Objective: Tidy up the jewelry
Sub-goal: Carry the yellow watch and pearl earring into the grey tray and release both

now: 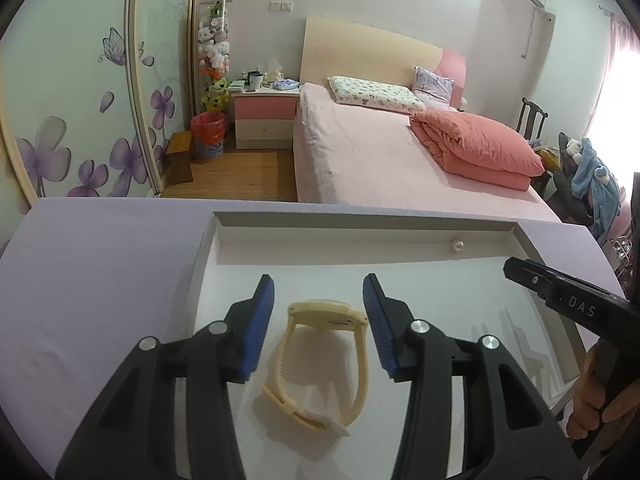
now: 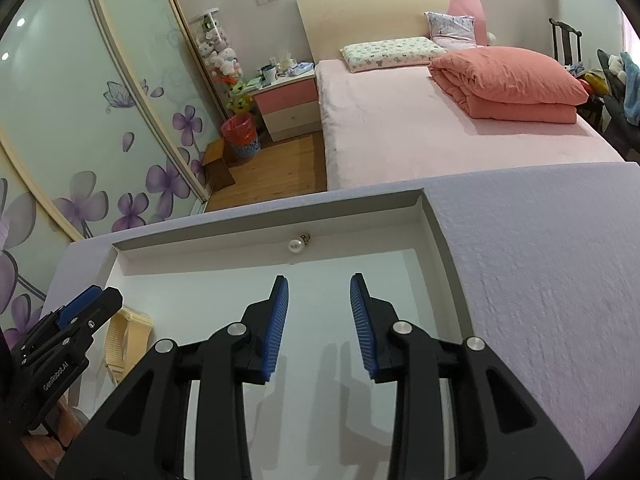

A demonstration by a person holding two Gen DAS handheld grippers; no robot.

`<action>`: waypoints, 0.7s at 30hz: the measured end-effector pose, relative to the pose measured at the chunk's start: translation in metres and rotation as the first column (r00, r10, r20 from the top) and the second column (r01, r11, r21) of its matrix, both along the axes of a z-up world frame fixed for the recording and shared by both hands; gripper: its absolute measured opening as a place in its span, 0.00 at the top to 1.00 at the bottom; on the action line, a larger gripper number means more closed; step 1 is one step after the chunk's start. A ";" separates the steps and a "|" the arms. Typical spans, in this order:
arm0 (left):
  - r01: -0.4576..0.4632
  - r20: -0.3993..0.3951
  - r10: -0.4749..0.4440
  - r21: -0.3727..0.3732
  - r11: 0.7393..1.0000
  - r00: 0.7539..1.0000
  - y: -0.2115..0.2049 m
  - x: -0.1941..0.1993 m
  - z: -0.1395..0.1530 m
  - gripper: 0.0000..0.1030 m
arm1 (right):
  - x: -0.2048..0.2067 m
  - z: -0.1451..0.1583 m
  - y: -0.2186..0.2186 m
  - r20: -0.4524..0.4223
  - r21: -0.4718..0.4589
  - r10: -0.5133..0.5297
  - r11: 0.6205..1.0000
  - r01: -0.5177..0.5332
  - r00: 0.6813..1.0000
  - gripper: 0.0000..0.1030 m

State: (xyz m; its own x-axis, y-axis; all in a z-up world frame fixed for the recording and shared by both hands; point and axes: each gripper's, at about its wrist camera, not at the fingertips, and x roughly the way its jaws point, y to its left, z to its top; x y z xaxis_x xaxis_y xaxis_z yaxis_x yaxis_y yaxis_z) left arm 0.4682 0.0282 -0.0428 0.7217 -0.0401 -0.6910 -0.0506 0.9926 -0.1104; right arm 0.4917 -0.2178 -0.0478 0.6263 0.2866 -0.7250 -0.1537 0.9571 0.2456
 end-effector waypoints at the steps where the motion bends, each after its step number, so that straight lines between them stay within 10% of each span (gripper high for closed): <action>1: -0.003 0.002 0.003 0.001 1.000 1.000 0.000 -0.001 0.001 0.55 | -0.001 0.000 -0.001 0.001 0.000 0.000 1.000 0.000 1.000 0.67; 21: -0.040 0.064 0.040 0.000 0.999 0.997 0.021 -0.088 0.027 0.45 | -0.084 0.022 -0.026 0.066 0.005 -0.016 1.000 0.016 0.998 0.59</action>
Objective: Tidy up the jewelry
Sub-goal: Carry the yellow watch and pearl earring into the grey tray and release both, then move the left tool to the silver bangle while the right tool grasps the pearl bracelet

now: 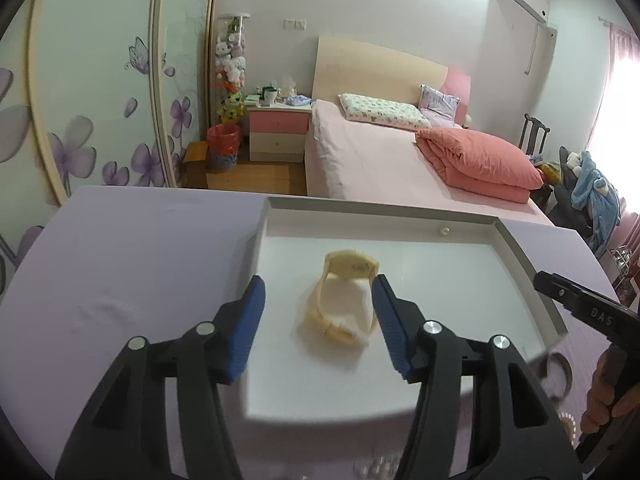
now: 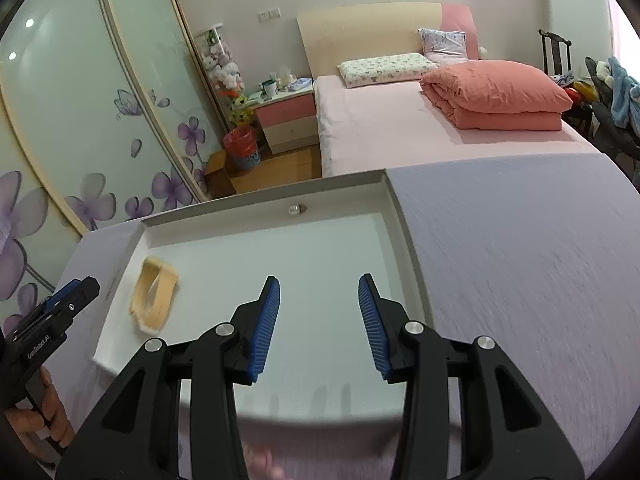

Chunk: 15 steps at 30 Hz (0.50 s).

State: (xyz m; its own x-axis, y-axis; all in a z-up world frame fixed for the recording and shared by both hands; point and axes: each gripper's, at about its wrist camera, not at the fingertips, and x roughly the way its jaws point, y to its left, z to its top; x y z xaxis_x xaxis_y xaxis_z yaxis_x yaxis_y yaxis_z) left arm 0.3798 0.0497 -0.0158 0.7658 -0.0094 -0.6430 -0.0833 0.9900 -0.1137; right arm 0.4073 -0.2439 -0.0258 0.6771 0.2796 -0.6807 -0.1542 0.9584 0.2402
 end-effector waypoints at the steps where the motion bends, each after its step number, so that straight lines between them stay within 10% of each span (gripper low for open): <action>1: 0.001 0.009 -0.001 0.003 1.000 1.000 0.001 -0.011 0.002 0.45 | -0.010 0.002 -0.004 0.009 0.002 -0.001 1.000 0.001 1.000 0.59; 15: 0.012 0.135 -0.017 0.033 0.999 0.991 0.007 -0.167 0.003 0.29 | -0.135 -0.013 -0.047 0.066 -0.034 0.019 0.999 -0.017 0.998 0.51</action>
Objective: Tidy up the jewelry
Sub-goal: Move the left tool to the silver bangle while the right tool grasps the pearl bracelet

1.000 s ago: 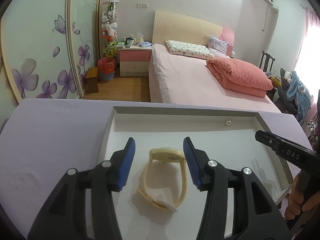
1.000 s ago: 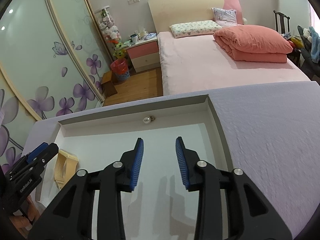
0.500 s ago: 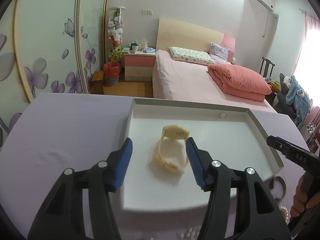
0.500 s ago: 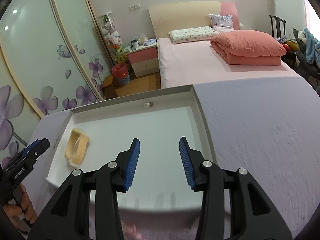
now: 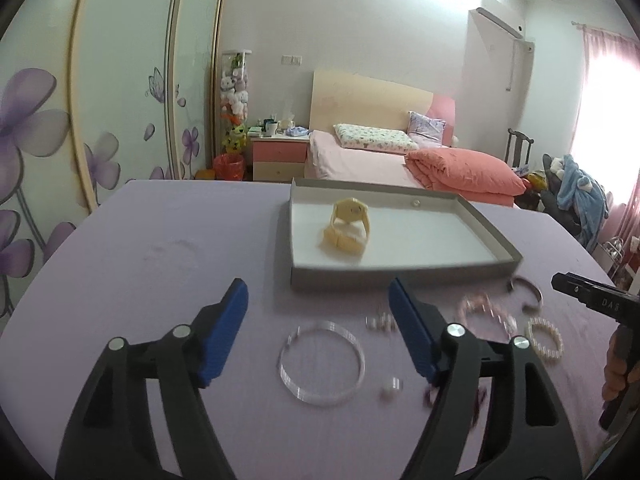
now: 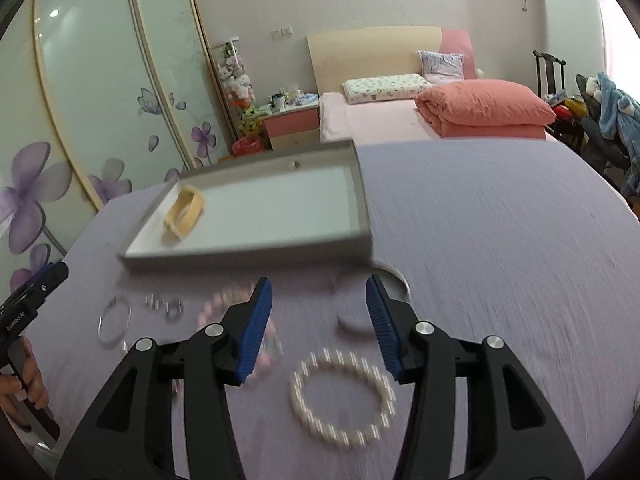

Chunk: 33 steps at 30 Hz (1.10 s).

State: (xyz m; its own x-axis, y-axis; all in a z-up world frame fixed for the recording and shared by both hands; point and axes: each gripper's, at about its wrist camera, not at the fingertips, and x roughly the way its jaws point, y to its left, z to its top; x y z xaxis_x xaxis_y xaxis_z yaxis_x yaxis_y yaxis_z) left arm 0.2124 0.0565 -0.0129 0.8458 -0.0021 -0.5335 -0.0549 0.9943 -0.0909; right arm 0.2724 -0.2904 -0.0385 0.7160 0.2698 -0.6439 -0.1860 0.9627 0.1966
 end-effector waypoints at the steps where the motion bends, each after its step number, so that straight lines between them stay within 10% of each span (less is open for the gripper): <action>1: 0.001 0.003 -0.001 -0.007 1.000 1.000 0.001 -0.010 -0.002 0.29 | -0.005 -0.003 -0.003 -0.006 -0.002 -0.004 1.000 0.004 1.000 0.51; 12: -0.041 0.007 0.041 -0.001 0.999 0.999 0.011 -0.049 -0.018 0.23 | -0.018 -0.033 -0.014 -0.078 -0.103 -0.047 0.994 0.039 0.996 0.56; 21: -0.031 -0.030 0.030 -0.011 0.999 0.999 0.012 -0.043 -0.024 0.23 | -0.012 -0.044 -0.006 -0.127 -0.205 -0.054 0.978 0.027 0.990 0.90; 33: 0.007 -0.193 0.002 0.046 0.999 0.981 -0.008 -0.005 -0.043 0.22 | -0.014 -0.044 -0.032 -0.135 -0.169 -0.148 0.978 0.124 0.980 0.90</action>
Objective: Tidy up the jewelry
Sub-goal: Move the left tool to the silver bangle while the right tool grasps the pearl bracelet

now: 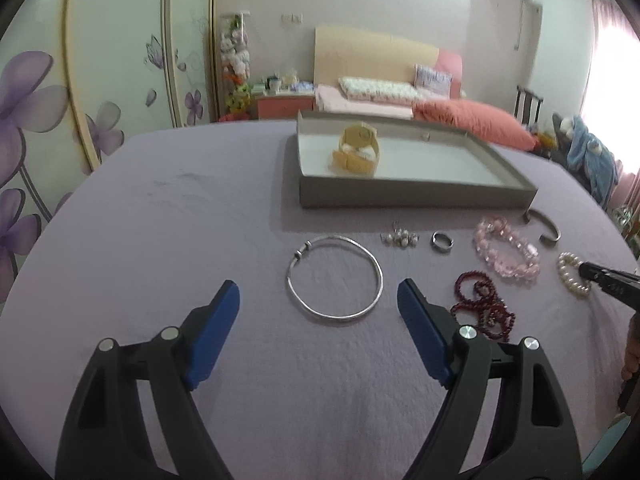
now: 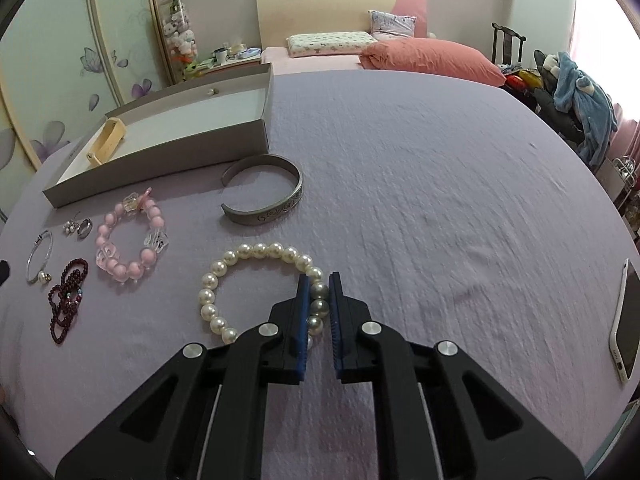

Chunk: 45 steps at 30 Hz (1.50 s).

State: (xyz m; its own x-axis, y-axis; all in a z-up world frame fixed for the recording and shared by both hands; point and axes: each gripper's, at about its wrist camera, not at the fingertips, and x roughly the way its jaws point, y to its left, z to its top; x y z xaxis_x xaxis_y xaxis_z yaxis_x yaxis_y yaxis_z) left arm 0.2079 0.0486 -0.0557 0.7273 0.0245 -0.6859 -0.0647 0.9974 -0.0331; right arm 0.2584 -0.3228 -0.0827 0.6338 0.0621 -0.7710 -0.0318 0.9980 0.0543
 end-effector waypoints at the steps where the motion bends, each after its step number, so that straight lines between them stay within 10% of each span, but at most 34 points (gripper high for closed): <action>1: 0.000 -0.030 0.000 0.003 1.000 1.000 -0.002 0.008 -0.003 0.21 | 0.000 0.000 0.000 0.000 0.003 0.000 1.000 0.000 1.000 0.90; 16: -0.075 -0.187 0.081 0.038 0.996 0.979 -0.012 0.068 -0.028 0.19 | 0.003 0.000 -0.002 -0.005 0.019 0.013 1.000 -0.012 1.000 0.90; 19: -0.064 -0.173 0.069 0.039 0.997 0.982 -0.013 0.066 -0.027 0.33 | 0.004 0.000 -0.002 -0.005 0.019 0.014 1.000 -0.014 1.000 0.90; 33: -0.103 -0.148 0.101 -0.010 0.995 0.984 0.007 0.041 -0.019 0.34 | 0.002 0.001 -0.001 0.006 0.043 0.028 0.999 -0.028 1.000 0.90; 45: -0.111 -0.009 0.111 -0.032 0.993 0.994 0.022 -0.015 0.017 0.34 | -0.025 0.028 0.020 0.177 0.061 0.115 0.990 -0.127 0.977 0.90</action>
